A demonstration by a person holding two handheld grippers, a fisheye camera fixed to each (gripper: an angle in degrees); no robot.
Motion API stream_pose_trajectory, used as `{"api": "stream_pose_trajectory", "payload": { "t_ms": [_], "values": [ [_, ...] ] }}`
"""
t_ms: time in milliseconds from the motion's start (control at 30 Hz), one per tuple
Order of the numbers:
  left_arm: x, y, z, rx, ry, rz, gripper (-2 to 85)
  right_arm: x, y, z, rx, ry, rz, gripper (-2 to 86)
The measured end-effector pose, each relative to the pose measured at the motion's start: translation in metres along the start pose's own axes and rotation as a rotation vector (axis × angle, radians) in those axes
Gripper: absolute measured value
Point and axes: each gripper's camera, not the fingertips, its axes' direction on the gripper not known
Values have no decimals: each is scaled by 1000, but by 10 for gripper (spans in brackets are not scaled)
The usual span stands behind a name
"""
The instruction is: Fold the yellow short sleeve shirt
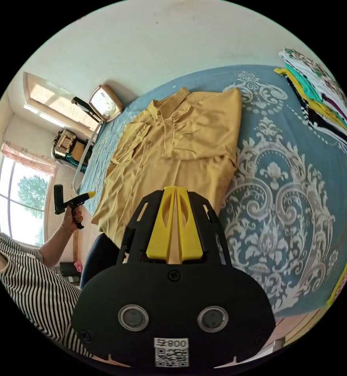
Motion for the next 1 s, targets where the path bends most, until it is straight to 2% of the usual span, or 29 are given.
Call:
{"api": "stream_pose_trajectory", "payload": {
  "t_ms": [267, 400, 600, 767, 833, 900, 1000],
  "values": [
    [6, 121, -70, 14, 35, -219, 14, 25, 159, -111, -40, -126, 245, 2],
    [31, 152, -89, 31, -17, -219, 7, 7, 195, -138, -48, -128, 266, 1],
    [103, 159, -95, -40, -250, -50, 3, -47, 199, -151, -121, 34, 152, 1],
    [155, 127, -45, -194, -465, 90, 3, -96, 160, -116, -242, 226, 64, 0],
    [160, 119, -19, -275, -538, 89, 4, -108, 151, -93, -340, 315, 53, -1],
    [158, 117, 11, -390, -602, 64, 3, -126, 147, -88, -350, 388, 13, -1],
    [169, 122, 21, -378, -652, 37, 3, -144, 146, -92, -367, 413, -3, -1]
  ]
}}
